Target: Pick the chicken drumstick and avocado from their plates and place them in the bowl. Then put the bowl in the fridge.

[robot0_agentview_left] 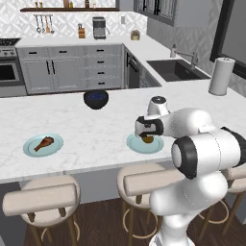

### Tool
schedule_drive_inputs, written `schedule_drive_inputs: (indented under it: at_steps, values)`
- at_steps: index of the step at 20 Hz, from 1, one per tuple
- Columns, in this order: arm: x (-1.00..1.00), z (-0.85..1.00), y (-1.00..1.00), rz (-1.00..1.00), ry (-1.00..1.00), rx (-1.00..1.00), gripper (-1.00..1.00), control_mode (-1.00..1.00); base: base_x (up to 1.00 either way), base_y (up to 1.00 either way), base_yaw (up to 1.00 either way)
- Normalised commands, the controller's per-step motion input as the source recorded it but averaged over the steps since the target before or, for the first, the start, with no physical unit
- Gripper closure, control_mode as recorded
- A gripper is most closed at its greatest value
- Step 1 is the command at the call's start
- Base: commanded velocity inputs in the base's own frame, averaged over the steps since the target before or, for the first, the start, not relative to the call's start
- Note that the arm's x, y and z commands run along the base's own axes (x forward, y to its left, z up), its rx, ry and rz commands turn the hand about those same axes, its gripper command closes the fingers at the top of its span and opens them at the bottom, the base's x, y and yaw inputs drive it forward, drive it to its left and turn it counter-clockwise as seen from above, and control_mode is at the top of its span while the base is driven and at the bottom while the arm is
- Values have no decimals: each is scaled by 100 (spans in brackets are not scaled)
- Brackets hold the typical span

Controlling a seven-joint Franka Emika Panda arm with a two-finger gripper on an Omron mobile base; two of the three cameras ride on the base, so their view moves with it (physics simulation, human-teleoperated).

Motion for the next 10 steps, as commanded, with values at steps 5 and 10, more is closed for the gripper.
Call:
schedule_drive_inputs:
  at_steps: [5,10]
  values:
    - [47,-17,-2,9,10,0,-100,-100,0,0,0]
    - [32,-4,-3,9,10,-1,-100,-100,0,0,0]
